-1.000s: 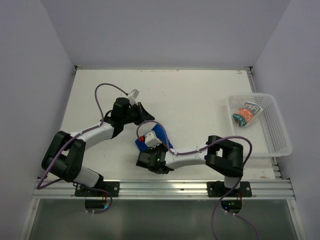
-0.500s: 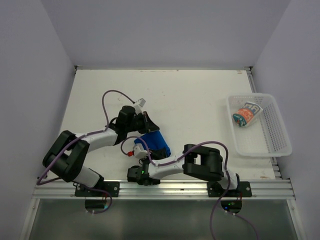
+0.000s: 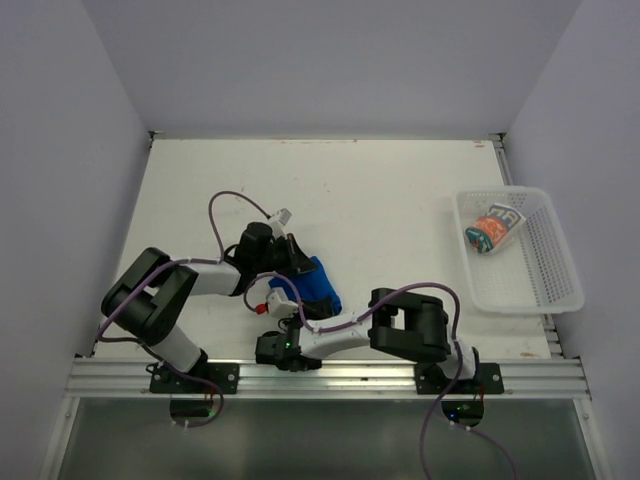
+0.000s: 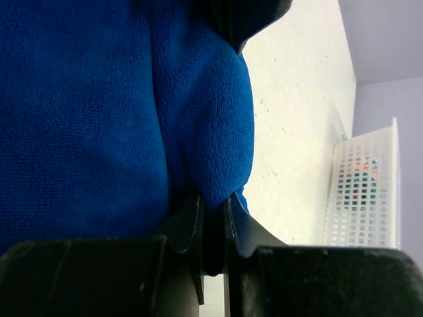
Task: Roll the towels
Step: Roll the towel
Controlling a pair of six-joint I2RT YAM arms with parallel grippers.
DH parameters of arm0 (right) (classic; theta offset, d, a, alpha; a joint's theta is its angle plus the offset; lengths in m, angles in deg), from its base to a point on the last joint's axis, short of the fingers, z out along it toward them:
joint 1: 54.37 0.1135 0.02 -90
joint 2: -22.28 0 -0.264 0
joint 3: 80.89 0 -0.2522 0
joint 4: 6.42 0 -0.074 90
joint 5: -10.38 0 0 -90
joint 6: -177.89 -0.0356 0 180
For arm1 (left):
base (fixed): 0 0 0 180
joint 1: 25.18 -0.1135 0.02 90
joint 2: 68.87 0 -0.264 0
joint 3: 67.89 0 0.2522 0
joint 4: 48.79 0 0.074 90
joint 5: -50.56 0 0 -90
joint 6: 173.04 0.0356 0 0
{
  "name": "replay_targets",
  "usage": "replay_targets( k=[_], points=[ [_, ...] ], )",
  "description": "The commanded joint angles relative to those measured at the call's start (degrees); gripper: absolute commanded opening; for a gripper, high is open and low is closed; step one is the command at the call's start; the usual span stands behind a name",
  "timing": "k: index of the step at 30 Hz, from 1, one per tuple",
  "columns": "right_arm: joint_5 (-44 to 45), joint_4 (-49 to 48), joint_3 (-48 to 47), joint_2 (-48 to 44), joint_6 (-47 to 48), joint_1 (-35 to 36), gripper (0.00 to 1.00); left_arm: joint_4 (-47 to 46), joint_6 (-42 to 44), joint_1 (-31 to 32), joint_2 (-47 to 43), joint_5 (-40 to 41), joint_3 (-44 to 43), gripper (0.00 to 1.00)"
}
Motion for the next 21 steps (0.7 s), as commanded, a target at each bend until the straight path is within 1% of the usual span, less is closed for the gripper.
replay_targets(
  k=[1, 2, 5, 6, 9, 14, 18, 19, 20, 21],
  points=[
    [-5.38, -7.74, 1.84, -5.23, -2.82, -0.42, 0.00, 0.00, 0.31, -0.22, 2.67, 2.98, 2.59, 0.00],
    [-5.73, -9.15, 2.54, -7.33, -2.48, -0.59, 0.07, 0.09, 0.14, -0.31, 3.02, 3.07, 2.68, 0.00],
    [-6.08, -11.97, 4.74, -11.46, -2.74, -1.38, 0.17, -0.26, -0.39, -0.84, 3.73, 3.25, 2.85, 0.00],
    [-5.99, -13.63, 5.61, -12.43, -2.04, -1.47, 0.23, 1.22, -0.48, -0.84, 3.82, 4.64, 2.50, 0.00],
    [-5.82, -14.26, 5.63, -14.98, -1.07, -1.74, 0.37, 2.81, -0.57, -0.93, 4.08, 6.32, 2.15, 0.00],
    [-6.43, -14.26, 5.88, -19.03, -1.24, -2.00, 0.46, 2.46, -1.36, -1.19, 5.57, 5.88, 2.15, 0.00],
    [-10.29, -16.89, 10.18, -26.05, -2.20, -2.26, 0.50, 1.93, -1.45, -1.28, 6.10, 5.53, 2.15, 0.00],
    [-14.65, -20.99, 14.80, -33.46, -3.86, -4.09, 0.51, 1.93, -1.36, -1.28, 5.75, 5.27, 2.15, 0.00],
    [-14.69, -21.03, 14.85, -35.80, -3.88, -4.11, 0.51, 1.93, -1.36, -1.28, 5.49, 5.27, 2.15, 0.00],
    [-18.35, -22.08, 17.90, -37.91, -4.40, -4.98, 0.50, 2.19, -1.36, -1.28, 5.31, 5.27, 2.15, 0.00]
  ],
)
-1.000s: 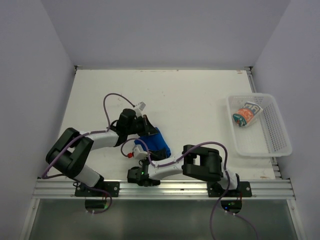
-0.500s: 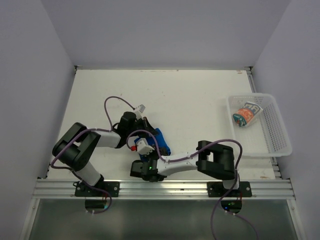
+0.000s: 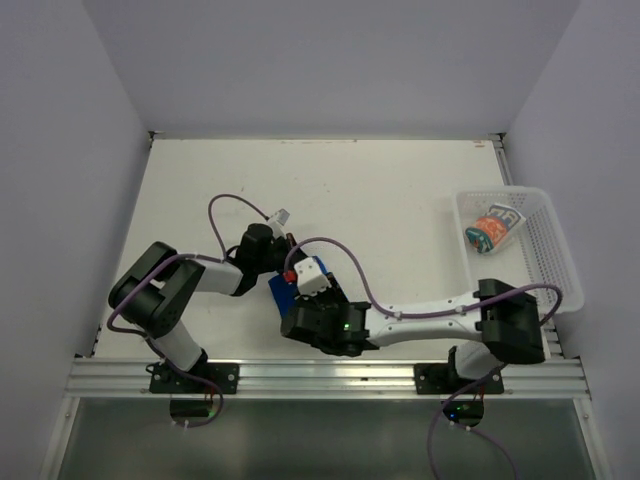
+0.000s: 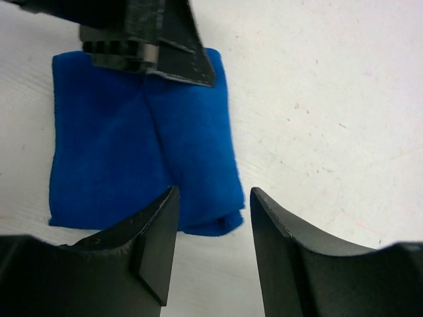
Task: Roll the towels
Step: Roll the towel
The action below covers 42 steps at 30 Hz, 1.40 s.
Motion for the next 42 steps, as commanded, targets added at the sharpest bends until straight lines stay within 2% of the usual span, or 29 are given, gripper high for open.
replay_targets(
  k=[1, 2, 6, 7, 11, 18, 29, 30, 37, 42],
  points=[
    [-9.17, -8.08, 7.43, -12.31, -4.16, -4.76, 0.50, 7.40, 2.25, -0.73, 1.51, 4.26, 1.51, 0.00],
    [-11.72, -9.68, 9.10, -16.42, -4.60, -6.26, 0.50, 7.57, 2.25, -0.73, 1.33, 4.35, 1.60, 0.00],
    [-25.96, -17.07, 18.49, -23.20, -7.06, -14.78, 0.51, 8.89, 3.04, -0.82, -0.16, 4.97, 1.52, 0.00],
    [-31.03, -19.95, 19.91, -23.92, -7.94, -17.85, 0.53, 9.15, 3.04, -0.82, -0.42, 5.14, 1.60, 0.00],
    [-37.48, -24.02, 23.44, -23.67, -9.09, -21.39, 0.58, 9.51, 3.57, -0.91, -0.78, 5.32, 1.60, 0.00],
    [-43.82, -30.70, 25.29, -17.17, -12.25, -23.24, 0.61, 9.60, 3.65, -1.08, -1.13, 5.14, 1.78, 0.00],
    [-44.79, -33.77, 26.34, -8.11, -12.78, -23.85, 0.60, 10.48, 4.01, -1.52, -2.97, 4.88, 2.04, 0.00],
    [-45.05, -34.13, 26.69, -7.24, -12.87, -23.85, 0.58, 10.48, 4.01, -1.52, -3.06, 4.97, 2.04, 0.00],
    [-44.71, -35.02, 26.96, -7.66, -9.90, -23.68, 0.11, 11.44, 4.44, -1.96, -3.59, 4.09, -0.31, 0.00],
    [-38.58, -30.36, 25.47, -9.07, -5.50, -23.42, 0.00, 18.02, 6.99, -4.15, -5.87, 4.00, -7.16, 0.00]
  ],
)
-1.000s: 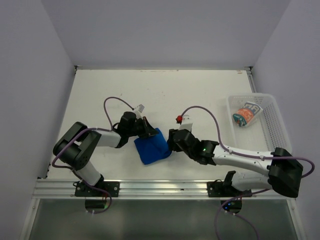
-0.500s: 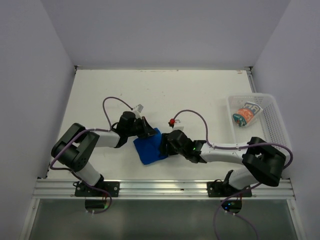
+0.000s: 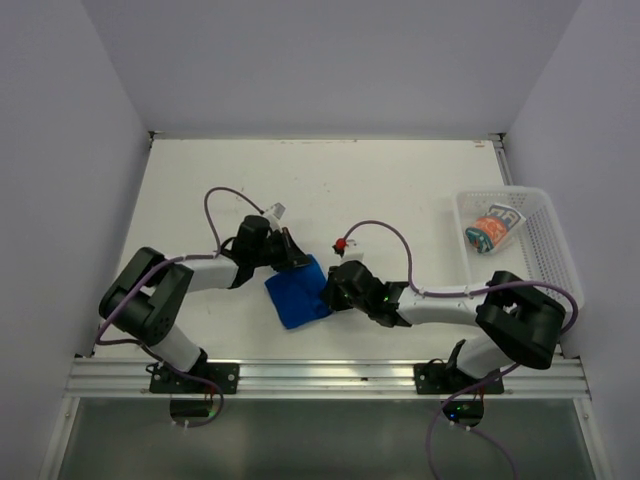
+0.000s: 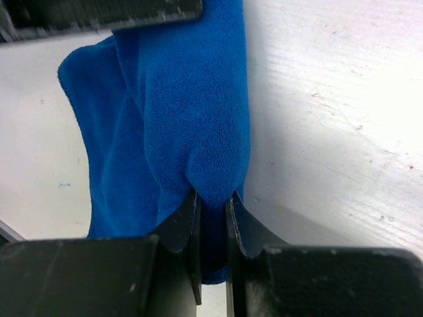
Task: Roll the towels
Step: Roll the towel
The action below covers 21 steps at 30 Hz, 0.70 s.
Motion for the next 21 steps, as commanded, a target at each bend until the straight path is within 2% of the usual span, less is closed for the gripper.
replay_targets(
  k=[1, 6, 7, 14, 21],
  points=[
    [7.17, 7.52, -0.74, -0.92, 5.89, 0.71, 0.00, 8.91, 5.13, -2.32, -2.75, 3.56, -5.41, 0.00],
    [15.51, 15.52, -5.48, -0.14, 9.94, 3.52, 0.00, 13.14, 6.02, -2.41, -5.04, 3.83, -11.13, 0.00],
    [19.70, 18.84, -6.62, 0.13, 10.73, 5.18, 0.00, 13.23, 6.02, -2.41, -5.21, 3.57, -11.83, 0.00],
    [35.89, 34.07, -18.40, 9.44, 10.92, 12.58, 0.00, 10.69, 4.00, -2.24, -6.27, 0.67, -10.00, 0.00],
    [45.04, 45.31, -29.64, 19.63, 7.41, 17.76, 0.00, 9.28, 3.38, -0.92, -7.32, -0.04, -7.53, 0.00]
  ],
)
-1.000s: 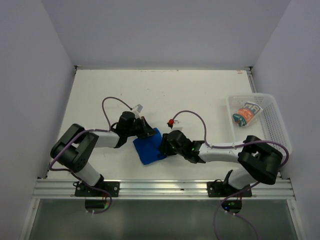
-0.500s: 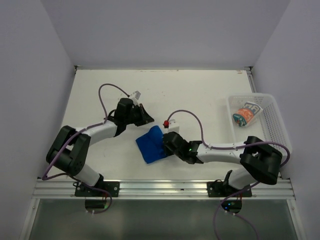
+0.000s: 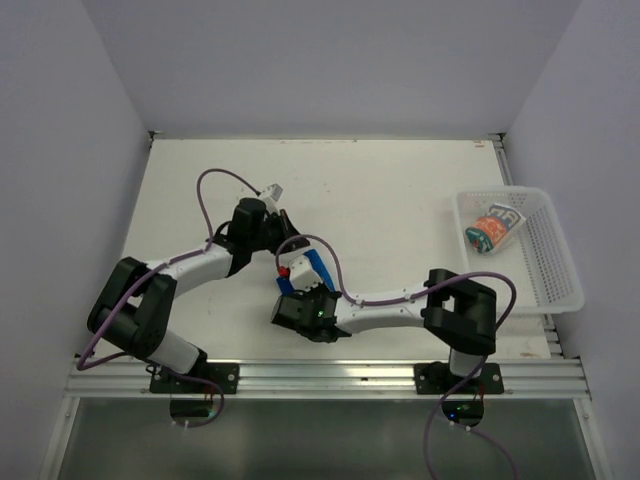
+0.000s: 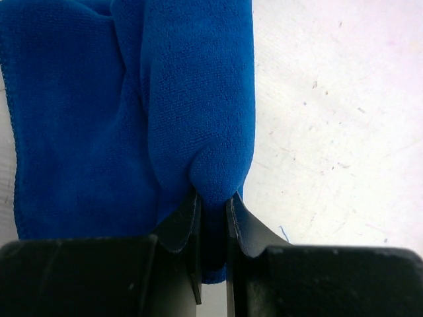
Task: Roll the towels
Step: Roll the towel
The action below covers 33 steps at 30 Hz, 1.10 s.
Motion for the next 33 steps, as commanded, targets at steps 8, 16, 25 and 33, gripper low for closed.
replay_targets(
  k=[8, 16, 25, 33],
  points=[
    [11.98, 21.32, -14.11, 12.68, -6.39, 3.53, 0.00, -3.84, -1.67, 3.49, -4.47, -2.34, 4.79, 0.00],
    [11.11, 21.33, -15.80, 15.25, -6.57, 4.59, 0.00, -8.42, -2.90, 5.77, -3.51, -2.69, 11.99, 0.00],
    [6.01, 13.52, -11.59, 10.16, -5.42, 4.50, 0.03, -10.53, -1.67, 6.65, 2.72, -0.06, 14.28, 0.00],
    [4.08, 10.08, -6.75, 0.67, -7.62, 3.53, 0.36, -8.60, -1.76, 6.21, 3.61, 1.88, 15.78, 0.00]
  ],
)
